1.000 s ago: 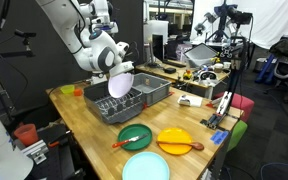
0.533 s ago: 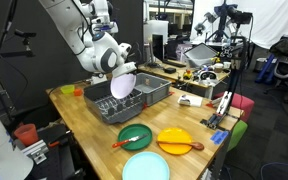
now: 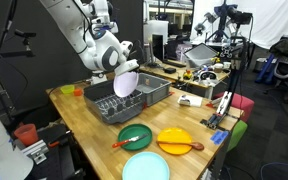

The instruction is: Place the knife on the green plate then put the pink plate on the dish rack

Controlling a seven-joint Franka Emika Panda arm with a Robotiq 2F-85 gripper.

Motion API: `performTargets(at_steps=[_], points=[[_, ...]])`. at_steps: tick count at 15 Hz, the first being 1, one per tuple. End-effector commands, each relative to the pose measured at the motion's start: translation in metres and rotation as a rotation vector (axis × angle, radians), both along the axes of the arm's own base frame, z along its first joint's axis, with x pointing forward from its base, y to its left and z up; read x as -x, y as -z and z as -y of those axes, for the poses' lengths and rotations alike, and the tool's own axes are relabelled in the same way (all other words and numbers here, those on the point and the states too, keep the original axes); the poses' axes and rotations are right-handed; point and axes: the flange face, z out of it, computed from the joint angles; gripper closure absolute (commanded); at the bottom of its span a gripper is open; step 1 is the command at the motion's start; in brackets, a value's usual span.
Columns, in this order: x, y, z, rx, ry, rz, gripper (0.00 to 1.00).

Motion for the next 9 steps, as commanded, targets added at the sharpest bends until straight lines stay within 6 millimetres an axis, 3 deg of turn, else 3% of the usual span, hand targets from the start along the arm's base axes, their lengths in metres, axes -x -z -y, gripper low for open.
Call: performTargets(at_steps=[1,9], points=[[-0.001,0.008,-0.002,0.019,-0.011,0.007,0.99],[0.002,0.03,-0.011,0.035,-0.022,-0.027,0.99]])
